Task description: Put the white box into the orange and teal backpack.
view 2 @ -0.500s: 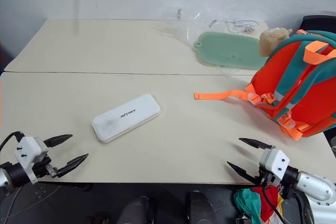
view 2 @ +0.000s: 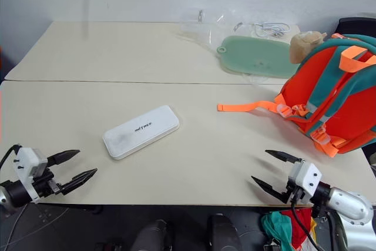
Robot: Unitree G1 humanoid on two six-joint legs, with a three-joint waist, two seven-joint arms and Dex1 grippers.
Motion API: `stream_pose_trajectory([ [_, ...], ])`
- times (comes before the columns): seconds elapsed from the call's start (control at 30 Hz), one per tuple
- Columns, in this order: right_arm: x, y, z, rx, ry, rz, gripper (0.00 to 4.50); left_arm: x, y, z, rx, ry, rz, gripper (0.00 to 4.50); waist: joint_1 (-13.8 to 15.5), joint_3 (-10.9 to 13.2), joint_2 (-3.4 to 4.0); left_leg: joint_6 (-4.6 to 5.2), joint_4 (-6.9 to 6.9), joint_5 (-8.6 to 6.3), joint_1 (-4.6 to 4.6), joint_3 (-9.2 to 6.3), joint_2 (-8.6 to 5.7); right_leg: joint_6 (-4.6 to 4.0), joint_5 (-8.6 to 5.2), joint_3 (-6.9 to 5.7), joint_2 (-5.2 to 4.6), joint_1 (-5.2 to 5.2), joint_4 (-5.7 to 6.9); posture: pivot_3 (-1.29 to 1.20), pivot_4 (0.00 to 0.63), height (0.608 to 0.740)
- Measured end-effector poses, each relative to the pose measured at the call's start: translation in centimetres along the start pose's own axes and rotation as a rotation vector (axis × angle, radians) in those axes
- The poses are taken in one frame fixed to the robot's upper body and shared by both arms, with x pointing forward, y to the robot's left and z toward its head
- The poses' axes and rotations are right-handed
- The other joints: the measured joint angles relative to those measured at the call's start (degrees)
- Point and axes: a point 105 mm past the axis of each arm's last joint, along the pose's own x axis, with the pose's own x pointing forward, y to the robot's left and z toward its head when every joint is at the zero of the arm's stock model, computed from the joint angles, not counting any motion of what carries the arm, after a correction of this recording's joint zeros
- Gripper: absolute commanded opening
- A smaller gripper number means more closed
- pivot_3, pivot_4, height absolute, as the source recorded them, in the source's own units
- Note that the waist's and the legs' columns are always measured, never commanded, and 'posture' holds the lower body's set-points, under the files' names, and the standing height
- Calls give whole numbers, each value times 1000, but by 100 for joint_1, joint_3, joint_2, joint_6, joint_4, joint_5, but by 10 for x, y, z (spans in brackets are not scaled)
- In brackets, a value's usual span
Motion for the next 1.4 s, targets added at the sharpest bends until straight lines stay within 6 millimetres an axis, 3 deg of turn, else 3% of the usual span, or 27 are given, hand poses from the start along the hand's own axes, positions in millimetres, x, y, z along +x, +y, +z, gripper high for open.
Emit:
stream_pose_trajectory([
  [0.17, 54, -3, 36, -14, -81, 53, 1763, 1, 26, 2, 12, 0, 127, 2640, -6, 0, 1, -8, 0, 6, -1, -4, 0, 0, 0, -2, 1, -8, 10, 0, 150, 740],
  [0.33, 117, -5, 55, -68, -86, 28, 86, 9, 37, -3, -55, 11, 226, 1079, -12, -1, -1, -12, 3, 6, -11, -4, -2, 1, 0, -3, -2, -14, 9, 0, 150, 740],
  [0.43, 164, -7, 56, -51, -43, -15, 0, 21, 34, -13, -137, 27, 258, 161, -31, -1, -2, -33, 3, 19, -15, -2, -2, 1, 0, -3, -1, -21, 17, 0, 150, 740],
  [0.53, 205, -17, 56, -31, 10, -89, 0, 29, 28, -19, -216, 34, 245, 161, -61, -2, -4, -44, 6, 25, -21, -1, -2, 0, 0, -4, 0, -31, 28, 0, 150, 740],
  [0.67, 232, -27, 56, -20, 29, -142, 0, 32, 22, -18, -243, 42, 223, 161, -59, -3, -5, -42, 8, 26, -21, 0, -6, 0, 0, -4, -2, -29, 31, 0, 150, 740],
  [0.83, 251, -24, 46, 2, 44, -106, 0, 32, 16, -18, -270, 20, 194, 161, -127, -3, -4, -41, 7, 26, -20, 1, -5, 0, 0, -3, -2, -29, 34, 0, 150, 740],
  [0.93, 262, -16, 51, 10, 11, -30, 0, 38, 6, -13, -297, -16, 139, 161, -175, -3, -5, -42, 4, 26, -20, 0, -2, 0, 0, -4, 2, -30, 43, 0, 150, 740],
  [1.07, 263, -4, 51, 30, -16, 72, 0, 42, -4, 0, -296, -58, 87, 161, -197, -2, -4, -43, 0, 26, -20, 0, 0, 0, 0, -4, 3, -30, 50, 0, 150, 740],
  [1.2, 250, 1, 47, 57, -45, 118, 0, 42, -4, -1, -306, -43, 97, 161, -183, -3, -4, -41, 1, 25, -21, 0, -2, 0, 0, -4, 1, -29, 47, 0, 150, 740],
  [1.4, 207, 9, 36, 50, -17, 172, 0, 57, -7, 1, -275, -3, 68, 161, -113, -3, -4, -32, 5, 20, -20, -5, -5, 0, 0, -3, -2, -27, 33, 0, 150, 740],
])
